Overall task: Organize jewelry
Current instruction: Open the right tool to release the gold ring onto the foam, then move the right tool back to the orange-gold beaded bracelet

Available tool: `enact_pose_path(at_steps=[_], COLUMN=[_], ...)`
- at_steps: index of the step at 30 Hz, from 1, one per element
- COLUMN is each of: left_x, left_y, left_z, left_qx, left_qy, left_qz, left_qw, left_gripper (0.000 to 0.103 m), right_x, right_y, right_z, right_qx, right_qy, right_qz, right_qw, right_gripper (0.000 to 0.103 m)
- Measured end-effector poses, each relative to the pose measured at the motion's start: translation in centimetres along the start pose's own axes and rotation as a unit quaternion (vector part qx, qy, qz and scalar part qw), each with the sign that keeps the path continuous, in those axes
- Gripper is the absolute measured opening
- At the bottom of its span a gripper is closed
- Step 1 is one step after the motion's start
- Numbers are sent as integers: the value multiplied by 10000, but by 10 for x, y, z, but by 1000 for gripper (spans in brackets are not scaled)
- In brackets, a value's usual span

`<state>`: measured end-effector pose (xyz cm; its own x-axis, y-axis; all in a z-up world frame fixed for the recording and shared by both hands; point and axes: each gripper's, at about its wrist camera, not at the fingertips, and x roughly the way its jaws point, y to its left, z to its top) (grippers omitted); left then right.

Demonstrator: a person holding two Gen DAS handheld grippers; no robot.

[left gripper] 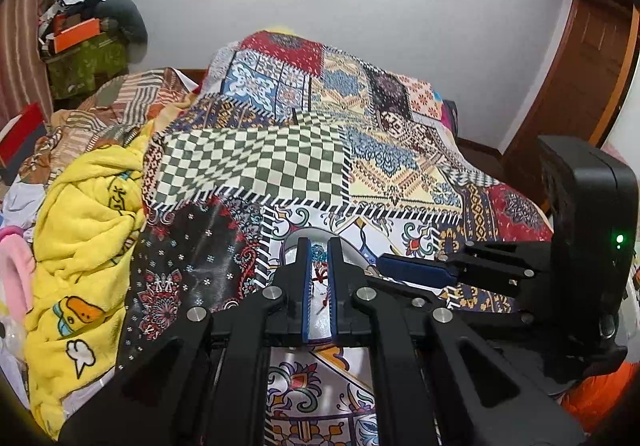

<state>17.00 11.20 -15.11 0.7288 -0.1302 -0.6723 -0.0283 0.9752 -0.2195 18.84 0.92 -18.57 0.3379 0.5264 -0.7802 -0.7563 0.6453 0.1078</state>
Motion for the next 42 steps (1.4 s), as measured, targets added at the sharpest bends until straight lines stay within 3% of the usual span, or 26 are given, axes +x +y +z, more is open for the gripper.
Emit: enact_pose_path(at_steps=[20,25,32,36,42], left_x=[18,14,-6,-24,-50], left_y=[16,18,15,11,-3], left_z=[-6,-6,-2,1,3], left_qx=[-166,-221,-245,-283,-168], left_qy=[254,267,167,59,-86], left_qz=[32,181,325,365,399], left_qw=[9995,9992,9990,9989,9990], left_gripper=[6,31,40,47,50], right_x=[17,9,-22,-47,-88], right_y=[5,6,1,-10,-36], right_z=[2,0,-4,-8,-20], right_qx=[-130,-98,18,179,525], right_qy=[310,311,75,-105,-403], right_qz=[188,126,-108,-267,-546], right_qw=[9993,9994,9999,9994,9963], right_gripper=[19,27,36,37,37])
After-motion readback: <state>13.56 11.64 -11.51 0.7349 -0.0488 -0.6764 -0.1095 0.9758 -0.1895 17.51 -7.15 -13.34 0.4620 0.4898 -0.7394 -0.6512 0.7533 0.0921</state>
